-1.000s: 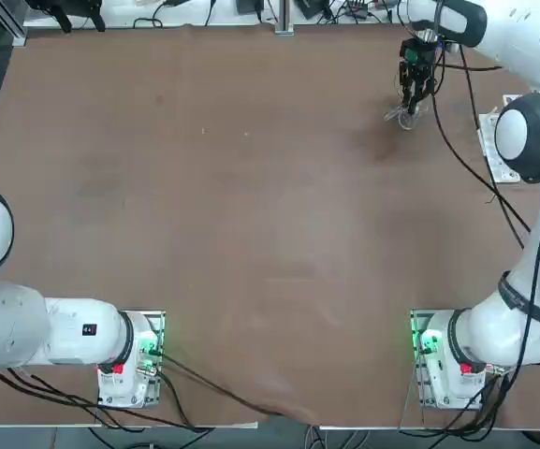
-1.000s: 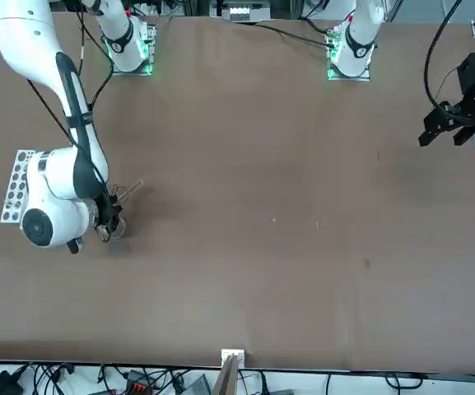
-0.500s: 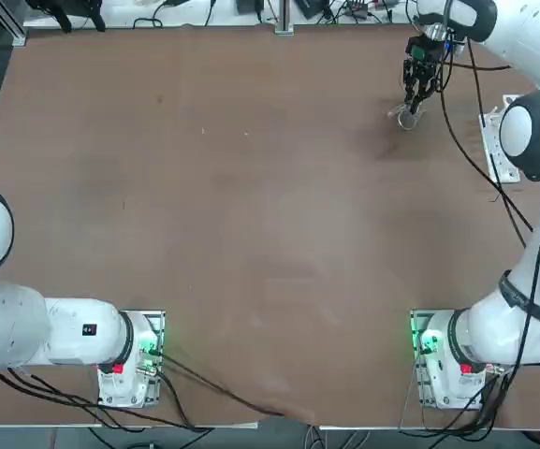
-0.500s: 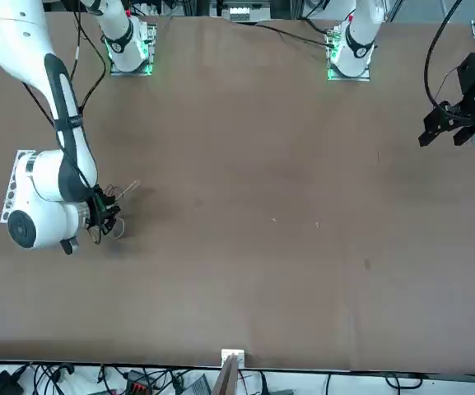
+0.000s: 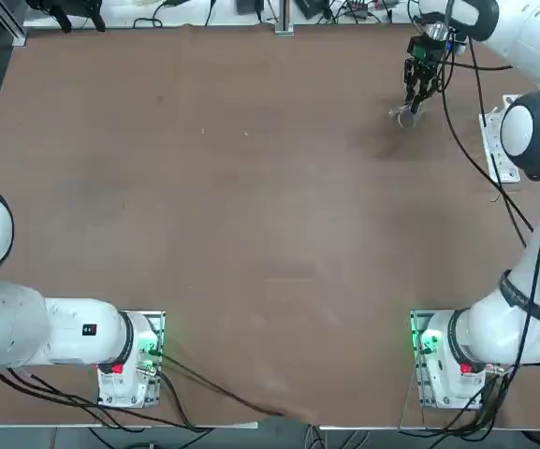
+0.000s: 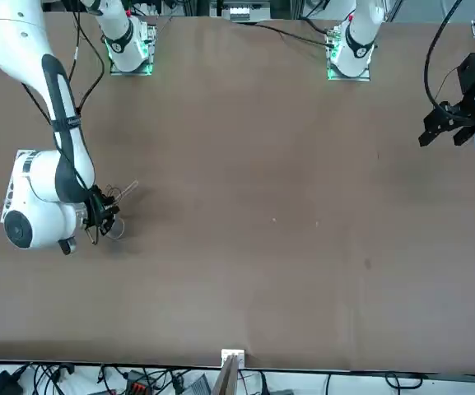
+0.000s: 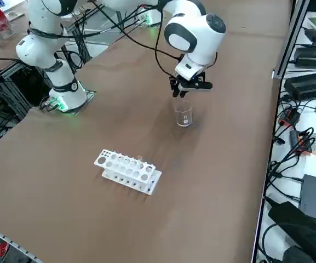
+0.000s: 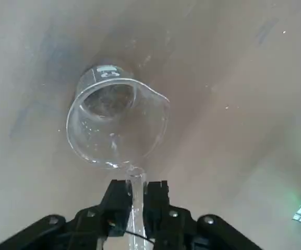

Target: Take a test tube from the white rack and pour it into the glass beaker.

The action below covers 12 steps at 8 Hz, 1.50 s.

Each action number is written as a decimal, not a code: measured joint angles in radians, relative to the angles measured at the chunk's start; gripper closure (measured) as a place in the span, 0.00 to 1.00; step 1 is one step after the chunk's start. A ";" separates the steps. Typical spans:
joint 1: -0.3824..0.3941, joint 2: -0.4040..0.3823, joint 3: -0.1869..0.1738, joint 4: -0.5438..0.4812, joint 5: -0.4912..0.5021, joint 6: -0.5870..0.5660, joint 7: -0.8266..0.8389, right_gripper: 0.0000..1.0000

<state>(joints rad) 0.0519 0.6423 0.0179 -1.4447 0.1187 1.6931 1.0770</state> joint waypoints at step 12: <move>-0.036 -0.098 -0.032 0.005 -0.341 -0.170 0.451 0.82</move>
<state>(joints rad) 0.0163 0.5445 -0.0143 -1.4401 -0.2226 1.5232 1.5285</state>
